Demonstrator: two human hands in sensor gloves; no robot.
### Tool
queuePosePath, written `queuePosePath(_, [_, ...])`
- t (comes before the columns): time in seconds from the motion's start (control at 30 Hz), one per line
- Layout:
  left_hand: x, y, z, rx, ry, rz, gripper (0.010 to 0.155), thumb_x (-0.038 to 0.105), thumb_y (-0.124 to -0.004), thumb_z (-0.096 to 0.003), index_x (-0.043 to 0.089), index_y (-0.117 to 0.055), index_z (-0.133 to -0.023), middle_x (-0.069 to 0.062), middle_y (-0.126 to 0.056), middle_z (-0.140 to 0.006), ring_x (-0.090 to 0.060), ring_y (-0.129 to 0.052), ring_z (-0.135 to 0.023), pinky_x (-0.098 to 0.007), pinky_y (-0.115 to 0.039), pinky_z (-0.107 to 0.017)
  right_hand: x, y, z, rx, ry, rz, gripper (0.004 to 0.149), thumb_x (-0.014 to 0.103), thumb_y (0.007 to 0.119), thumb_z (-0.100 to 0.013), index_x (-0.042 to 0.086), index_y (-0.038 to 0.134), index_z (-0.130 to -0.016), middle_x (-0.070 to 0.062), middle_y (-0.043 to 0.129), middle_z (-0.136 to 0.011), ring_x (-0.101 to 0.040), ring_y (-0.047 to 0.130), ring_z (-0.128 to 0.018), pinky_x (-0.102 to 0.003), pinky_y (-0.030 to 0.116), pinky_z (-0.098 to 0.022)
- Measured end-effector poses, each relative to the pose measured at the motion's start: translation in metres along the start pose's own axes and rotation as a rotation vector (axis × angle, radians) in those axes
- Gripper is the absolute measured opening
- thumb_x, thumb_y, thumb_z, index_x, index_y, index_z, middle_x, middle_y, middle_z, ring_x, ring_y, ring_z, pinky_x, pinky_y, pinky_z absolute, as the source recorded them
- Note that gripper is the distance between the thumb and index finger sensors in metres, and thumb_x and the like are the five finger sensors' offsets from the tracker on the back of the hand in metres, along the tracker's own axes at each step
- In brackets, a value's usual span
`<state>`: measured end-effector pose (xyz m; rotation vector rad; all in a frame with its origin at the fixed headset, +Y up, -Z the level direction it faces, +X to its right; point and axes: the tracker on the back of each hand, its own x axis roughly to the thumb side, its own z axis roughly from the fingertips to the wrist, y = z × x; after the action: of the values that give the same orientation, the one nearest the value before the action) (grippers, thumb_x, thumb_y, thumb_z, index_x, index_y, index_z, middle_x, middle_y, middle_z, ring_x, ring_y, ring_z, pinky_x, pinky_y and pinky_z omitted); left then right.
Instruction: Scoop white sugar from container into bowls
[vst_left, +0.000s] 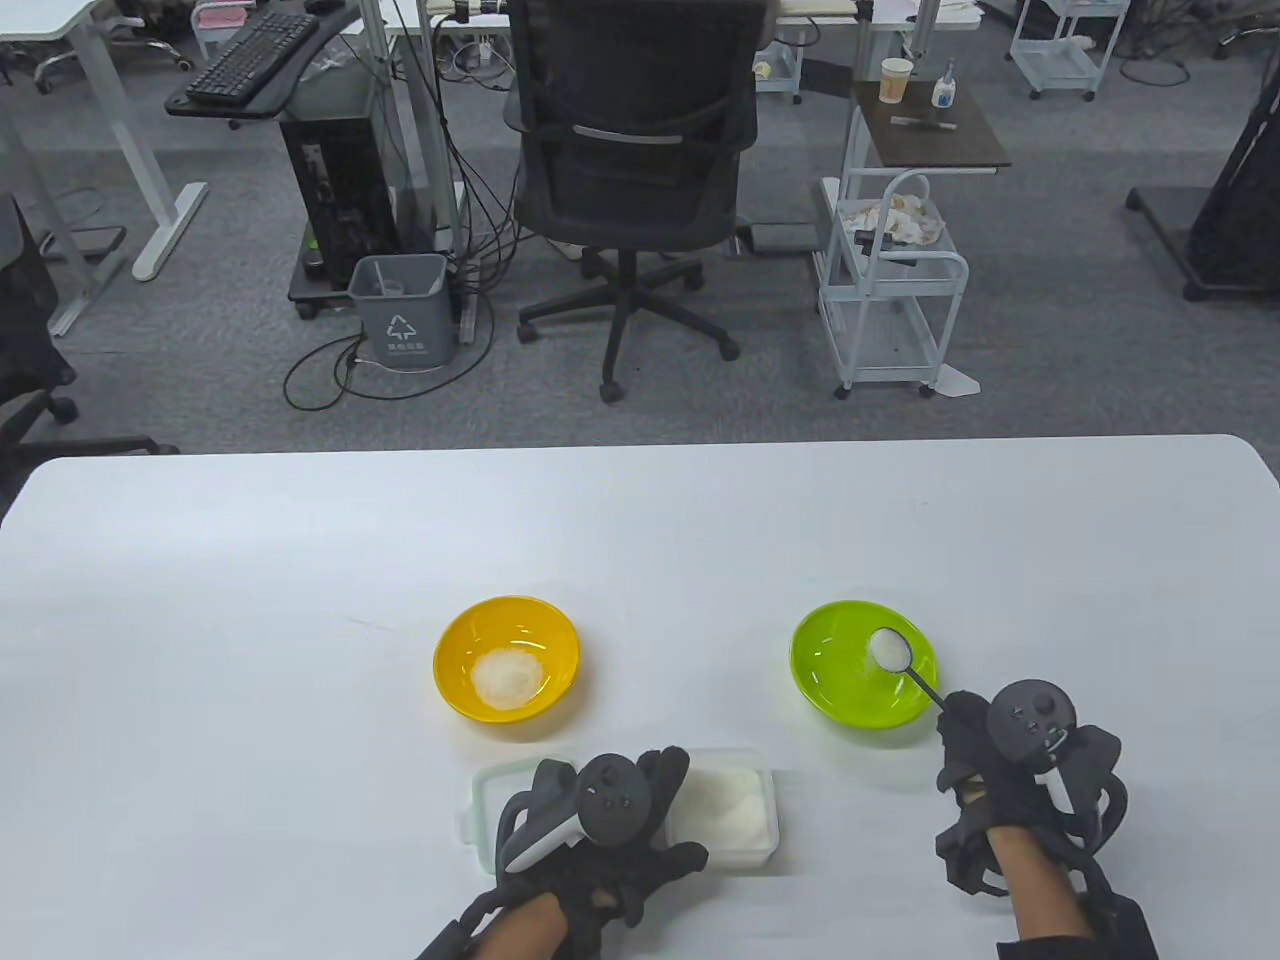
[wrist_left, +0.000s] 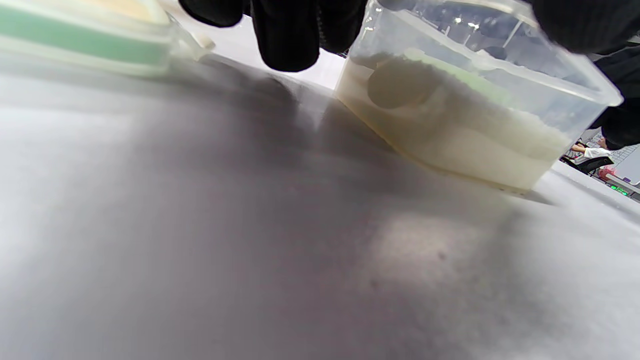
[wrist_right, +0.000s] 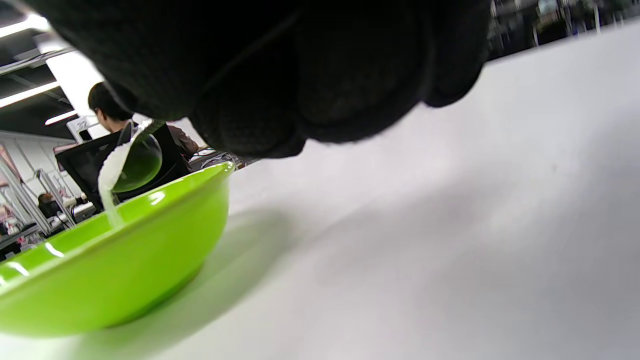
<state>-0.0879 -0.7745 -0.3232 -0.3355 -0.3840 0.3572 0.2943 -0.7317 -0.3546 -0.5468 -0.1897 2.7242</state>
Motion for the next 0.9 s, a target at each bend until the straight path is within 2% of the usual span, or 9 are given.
queuePosePath(0.13, [0.0,0.0,0.0,0.0,0.0,0.001,0.092,0.075,-0.068,-0.0366,0.041,-0.029,-0.113,0.005,-0.042,-0.123,-0.025,-0.061,-0.115,-0.054,-0.044,-0.085,0.012,0.001,0.008,-0.08,-0.071,0.16,0.042,0.04,0.081,-0.048,0.039,0.083,-0.09,-0.002,0.091,-0.081,-0.026,0.095,-0.052,-0.05,0.066,-0.067])
queuePosePath(0.27, [0.0,0.0,0.0,0.0,0.001,0.002,0.092,0.075,-0.068,-0.0367,0.041,-0.029,-0.113,0.005,-0.042,-0.123,-0.025,-0.061,-0.115,-0.054,-0.044,-0.085,0.02,0.002,0.013,-0.118,-0.109,0.227,0.043,0.039,0.081,-0.048,0.042,0.081,-0.091,-0.002,0.088,-0.086,-0.027,0.092,-0.058,-0.051,0.061,-0.071])
queuePosePath(0.9, [-0.001,0.0,0.0,-0.003,0.002,0.001,0.092,0.075,-0.068,-0.0367,0.041,-0.028,-0.113,0.005,-0.042,-0.123,-0.026,-0.061,-0.115,-0.055,-0.044,-0.085,0.024,0.001,0.018,-0.123,-0.141,0.234,0.043,0.04,0.08,-0.048,0.042,0.08,-0.091,-0.002,0.088,-0.085,-0.026,0.093,-0.058,-0.05,0.063,-0.07])
